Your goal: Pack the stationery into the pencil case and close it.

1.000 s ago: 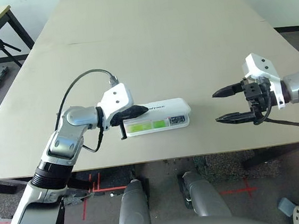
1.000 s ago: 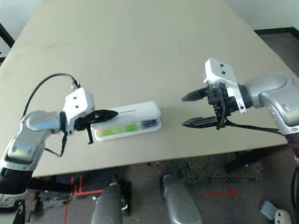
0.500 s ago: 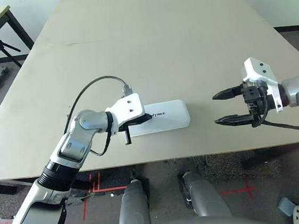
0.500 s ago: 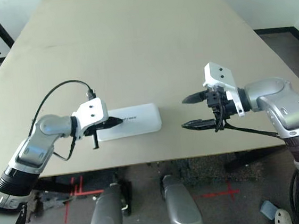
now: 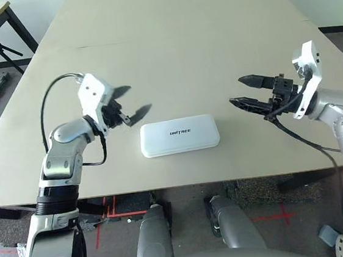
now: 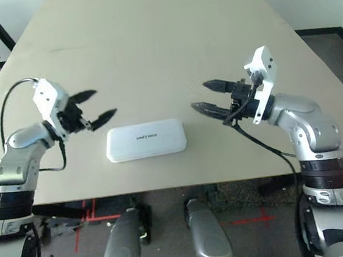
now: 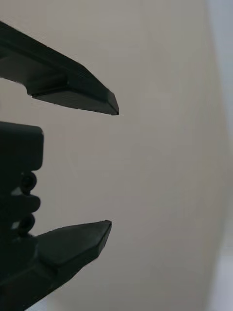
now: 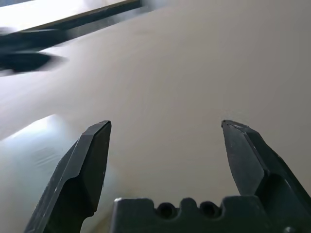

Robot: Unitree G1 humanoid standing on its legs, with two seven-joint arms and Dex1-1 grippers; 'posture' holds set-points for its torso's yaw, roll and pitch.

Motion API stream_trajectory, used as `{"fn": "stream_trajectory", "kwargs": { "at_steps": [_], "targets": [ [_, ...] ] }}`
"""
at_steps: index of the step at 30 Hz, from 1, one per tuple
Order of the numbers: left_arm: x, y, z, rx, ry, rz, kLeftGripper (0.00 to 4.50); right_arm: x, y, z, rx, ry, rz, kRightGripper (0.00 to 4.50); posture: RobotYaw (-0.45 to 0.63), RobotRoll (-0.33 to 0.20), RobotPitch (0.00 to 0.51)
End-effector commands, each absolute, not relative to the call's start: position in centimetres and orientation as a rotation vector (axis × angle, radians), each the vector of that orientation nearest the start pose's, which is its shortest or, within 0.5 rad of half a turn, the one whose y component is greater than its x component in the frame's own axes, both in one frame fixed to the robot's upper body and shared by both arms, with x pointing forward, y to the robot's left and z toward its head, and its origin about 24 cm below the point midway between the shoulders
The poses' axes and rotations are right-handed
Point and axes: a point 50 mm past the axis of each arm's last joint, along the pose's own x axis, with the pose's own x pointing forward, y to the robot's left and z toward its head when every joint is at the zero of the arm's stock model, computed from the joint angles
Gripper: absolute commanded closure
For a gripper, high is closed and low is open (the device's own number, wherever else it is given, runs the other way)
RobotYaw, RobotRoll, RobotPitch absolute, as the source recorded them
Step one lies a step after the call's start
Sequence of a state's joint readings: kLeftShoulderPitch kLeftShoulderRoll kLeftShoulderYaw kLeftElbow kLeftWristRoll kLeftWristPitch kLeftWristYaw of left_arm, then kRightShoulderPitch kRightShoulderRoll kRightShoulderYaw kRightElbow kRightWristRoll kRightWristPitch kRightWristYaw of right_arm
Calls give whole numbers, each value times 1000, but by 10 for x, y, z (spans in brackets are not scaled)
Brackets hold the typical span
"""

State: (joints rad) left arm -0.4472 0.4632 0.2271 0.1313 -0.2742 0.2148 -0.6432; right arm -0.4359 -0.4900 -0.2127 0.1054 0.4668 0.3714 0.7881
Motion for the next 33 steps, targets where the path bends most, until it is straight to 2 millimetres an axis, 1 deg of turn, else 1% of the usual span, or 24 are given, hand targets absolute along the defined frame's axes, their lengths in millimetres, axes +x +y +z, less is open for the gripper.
{"fn": "stream_trajectory", "kwargs": {
  "at_steps": [1,6,11,14,18,20,23,28,33],
  "targets": [
    [323,255,162,88,-213,-283,36,323,-242,151,37,-117,454,0,-54,0,166],
    [327,275,155,60,-251,-77,36,334,-261,139,48,-164,186,0,-52,0,162],
    [330,288,150,51,-267,43,36,339,-274,134,52,-202,19,0,-52,0,155],
    [331,297,149,40,-279,116,36,340,-285,131,54,-217,-77,0,-53,0,149],
    [331,303,147,39,-283,145,36,341,-299,132,64,-226,-171,0,-54,0,149],
    [332,303,147,40,-284,145,36,342,-303,133,63,-230,-194,0,-54,0,150],
    [333,302,148,41,-283,142,36,345,-304,137,71,-234,-191,0,-52,0,148],
    [333,301,149,47,-280,138,36,351,-296,141,87,-230,-141,0,-50,0,153],
    [333,300,148,59,-271,132,36,352,-289,140,95,-231,-117,0,-44,0,151]
  ]
}}
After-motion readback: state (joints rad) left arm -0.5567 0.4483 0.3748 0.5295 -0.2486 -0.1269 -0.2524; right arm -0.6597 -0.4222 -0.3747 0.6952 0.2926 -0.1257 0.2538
